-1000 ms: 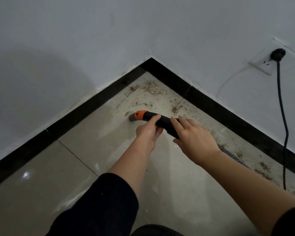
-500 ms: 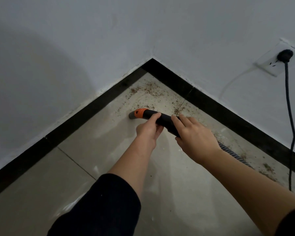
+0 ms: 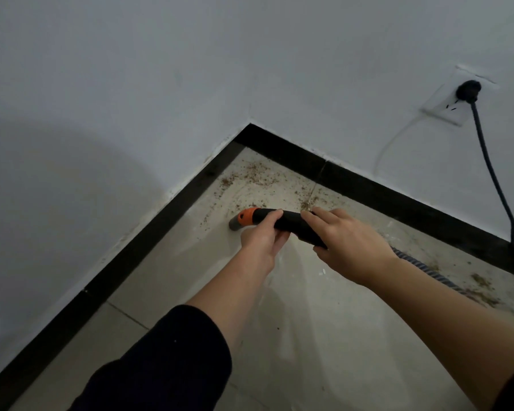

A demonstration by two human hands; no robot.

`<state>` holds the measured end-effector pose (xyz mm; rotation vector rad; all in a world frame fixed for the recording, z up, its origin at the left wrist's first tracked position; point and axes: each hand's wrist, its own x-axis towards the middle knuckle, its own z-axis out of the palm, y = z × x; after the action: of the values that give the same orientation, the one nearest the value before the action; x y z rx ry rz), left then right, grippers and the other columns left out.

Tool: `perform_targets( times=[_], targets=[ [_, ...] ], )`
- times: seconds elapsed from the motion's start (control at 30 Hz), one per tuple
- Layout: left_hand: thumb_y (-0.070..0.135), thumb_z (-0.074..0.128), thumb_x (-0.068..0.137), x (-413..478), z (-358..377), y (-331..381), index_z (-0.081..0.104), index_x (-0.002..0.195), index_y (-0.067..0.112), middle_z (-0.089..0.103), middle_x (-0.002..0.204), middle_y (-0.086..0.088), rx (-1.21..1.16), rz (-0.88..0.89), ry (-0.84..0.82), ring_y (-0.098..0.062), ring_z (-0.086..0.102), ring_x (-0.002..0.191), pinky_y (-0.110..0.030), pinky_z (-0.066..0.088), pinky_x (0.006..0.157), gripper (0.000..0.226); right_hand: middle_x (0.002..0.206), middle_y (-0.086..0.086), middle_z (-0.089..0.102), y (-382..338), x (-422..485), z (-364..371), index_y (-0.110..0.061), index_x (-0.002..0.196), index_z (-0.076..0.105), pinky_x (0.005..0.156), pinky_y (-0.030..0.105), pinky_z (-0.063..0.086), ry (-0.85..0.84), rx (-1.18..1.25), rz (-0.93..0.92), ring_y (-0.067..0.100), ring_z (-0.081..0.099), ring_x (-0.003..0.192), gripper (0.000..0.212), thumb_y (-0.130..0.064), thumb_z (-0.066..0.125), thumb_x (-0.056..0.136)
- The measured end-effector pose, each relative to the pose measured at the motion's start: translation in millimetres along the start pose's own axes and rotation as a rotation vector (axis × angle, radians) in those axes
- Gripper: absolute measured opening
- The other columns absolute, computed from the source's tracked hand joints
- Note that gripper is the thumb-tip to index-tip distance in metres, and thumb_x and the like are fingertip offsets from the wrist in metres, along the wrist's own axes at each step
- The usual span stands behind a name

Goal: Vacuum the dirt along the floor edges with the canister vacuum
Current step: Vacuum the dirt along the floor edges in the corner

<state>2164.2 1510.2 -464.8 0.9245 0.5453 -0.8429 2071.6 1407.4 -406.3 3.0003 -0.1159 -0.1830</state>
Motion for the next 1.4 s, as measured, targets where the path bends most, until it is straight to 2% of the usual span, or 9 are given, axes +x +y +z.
perform_targets(
  times=[0.17, 0.4, 0.7, 0.83, 1.0, 1.13, 1.27, 1.4],
  targets=[
    [0.013, 0.072, 0.087, -1, 4, 10, 0.057, 0.103, 0.005, 0.069, 0.091, -0.013, 0.047, 0.041, -0.027, -0.015, 0.069, 0.075, -0.022, 0.057, 0.072, 0.024, 0.140, -0.002, 0.046, 6, 3, -5, -0.023, 0.149, 0.026, 0.094, 0.034, 0.048, 0.073, 0.018, 0.011, 0.020, 0.047, 0.118, 0.064, -0.026, 0.056, 0.093],
    [0.013, 0.073, 0.087, -7, -26, 5, 0.059, 0.090, 0.008, 0.070, 0.094, -0.012, 0.005, 0.044, 0.017, -0.015, 0.069, 0.077, -0.023, 0.057, 0.078, 0.015, 0.139, -0.006, 0.045, -16, 1, 3, -0.025, 0.149, 0.026, 0.088, 0.034, 0.050, 0.055, 0.025, -0.045, 0.019, 0.046, 0.116, 0.063, -0.029, 0.055, 0.093],
    [0.012, 0.074, 0.086, -16, -41, 5, 0.060, 0.092, 0.006, 0.070, 0.100, -0.015, -0.023, 0.080, 0.050, -0.015, 0.069, 0.078, -0.022, 0.057, 0.078, 0.017, 0.139, -0.003, 0.046, -27, 1, 7, -0.023, 0.149, 0.026, 0.091, 0.037, 0.050, 0.072, 0.012, -0.096, 0.022, 0.048, 0.117, 0.065, -0.030, 0.057, 0.092],
    [0.012, 0.074, 0.085, -19, -46, 5, 0.060, 0.091, 0.006, 0.070, 0.100, -0.015, -0.029, 0.090, 0.057, -0.014, 0.068, 0.075, -0.020, 0.057, 0.073, 0.016, 0.142, -0.002, 0.044, -32, -1, 7, -0.024, 0.149, 0.025, 0.092, 0.037, 0.050, 0.075, 0.008, -0.107, 0.022, 0.047, 0.120, 0.064, -0.030, 0.056, 0.093],
    [0.011, 0.074, 0.085, -21, -52, 4, 0.058, 0.091, 0.006, 0.069, 0.105, -0.017, -0.036, 0.090, 0.063, -0.015, 0.067, 0.077, -0.024, 0.057, 0.081, 0.017, 0.145, -0.001, 0.042, -39, -4, 4, -0.024, 0.150, 0.024, 0.089, 0.035, 0.051, 0.066, 0.003, -0.113, 0.022, 0.045, 0.121, 0.064, -0.030, 0.054, 0.094],
    [0.011, 0.074, 0.086, -19, -54, 6, 0.060, 0.099, 0.004, 0.069, 0.103, -0.016, -0.041, 0.091, 0.049, -0.015, 0.067, 0.077, -0.021, 0.057, 0.075, 0.021, 0.145, -0.002, 0.041, -42, -4, 1, -0.024, 0.150, 0.022, 0.089, 0.034, 0.051, 0.060, -0.014, -0.107, 0.021, 0.044, 0.121, 0.063, -0.031, 0.053, 0.095],
    [0.012, 0.073, 0.086, -15, -54, 11, 0.061, 0.094, 0.005, 0.070, 0.092, -0.012, -0.036, 0.084, 0.017, -0.012, 0.068, 0.071, -0.021, 0.057, 0.075, 0.016, 0.144, -0.001, 0.041, -43, 1, 1, -0.023, 0.149, 0.023, 0.089, 0.036, 0.051, 0.053, -0.022, -0.082, 0.022, 0.045, 0.121, 0.062, -0.030, 0.053, 0.095],
    [0.012, 0.072, 0.087, -9, -54, 15, 0.062, 0.107, 0.002, 0.072, 0.098, -0.014, -0.048, 0.095, -0.014, -0.012, 0.071, 0.070, -0.019, 0.058, 0.071, 0.025, 0.141, -0.001, 0.043, -46, 7, 3, -0.022, 0.148, 0.026, 0.085, 0.038, 0.052, 0.061, -0.018, -0.062, 0.023, 0.046, 0.118, 0.061, -0.027, 0.054, 0.094]
  ],
)
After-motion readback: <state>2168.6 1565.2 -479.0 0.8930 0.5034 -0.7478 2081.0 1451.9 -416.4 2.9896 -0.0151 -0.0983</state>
